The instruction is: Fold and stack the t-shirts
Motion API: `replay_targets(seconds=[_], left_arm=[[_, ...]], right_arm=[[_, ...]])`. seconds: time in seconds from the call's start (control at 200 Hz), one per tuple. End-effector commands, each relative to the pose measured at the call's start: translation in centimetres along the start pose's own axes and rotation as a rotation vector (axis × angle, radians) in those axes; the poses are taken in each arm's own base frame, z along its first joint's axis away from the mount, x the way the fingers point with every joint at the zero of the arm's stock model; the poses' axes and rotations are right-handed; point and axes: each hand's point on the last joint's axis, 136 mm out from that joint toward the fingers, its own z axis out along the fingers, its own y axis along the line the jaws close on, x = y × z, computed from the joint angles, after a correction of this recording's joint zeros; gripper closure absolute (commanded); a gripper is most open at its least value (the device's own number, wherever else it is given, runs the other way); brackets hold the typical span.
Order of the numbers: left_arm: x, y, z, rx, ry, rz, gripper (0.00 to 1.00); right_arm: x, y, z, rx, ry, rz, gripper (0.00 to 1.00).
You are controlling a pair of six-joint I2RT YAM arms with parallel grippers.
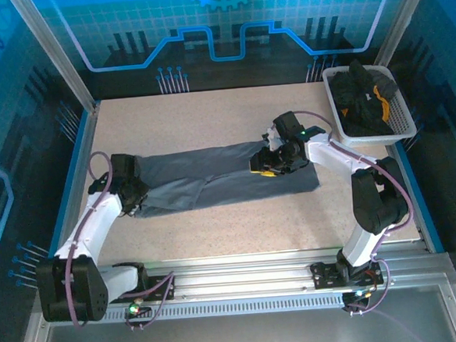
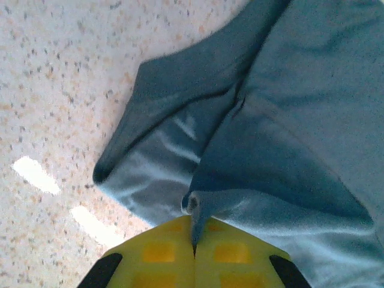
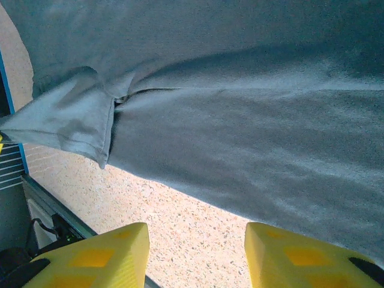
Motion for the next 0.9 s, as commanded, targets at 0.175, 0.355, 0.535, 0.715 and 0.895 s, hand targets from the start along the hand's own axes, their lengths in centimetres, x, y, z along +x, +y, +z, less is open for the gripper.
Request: replay_targets(seconds=[0.175, 0.355, 0.535, 0.715, 0.895], left_arm=[[-3.8, -0.8, 2.8, -0.055, -0.04, 0.036, 1.0], [-5.6, -0.9, 5.5, -0.119, -0.025, 0.056, 1.0], [-6.5, -1.4, 7.1, -0.114, -0.004, 0.054, 0.66], [-6.0, -0.5, 2.9, -0.108, -0.066, -0.046, 0.54], [1.7, -3.2, 1.9, 0.041, 0.064, -0.162, 0.59]], right_arm=[[-0.2, 0.1, -0.1, -0.006, 0.013, -0.006, 0.53], [-0.1, -0.7, -0.4, 0.023, 0.005, 0.002, 0.53], [-0.8, -3.1, -1.6, 0.078, -0.045, 0.025, 0.54], [-2.9, -7.2, -3.8, 0.17, -0.096, 0.093, 0.54], [-5.6, -12.7, -4.6, 0.395, -0.065, 0.153, 0.59]])
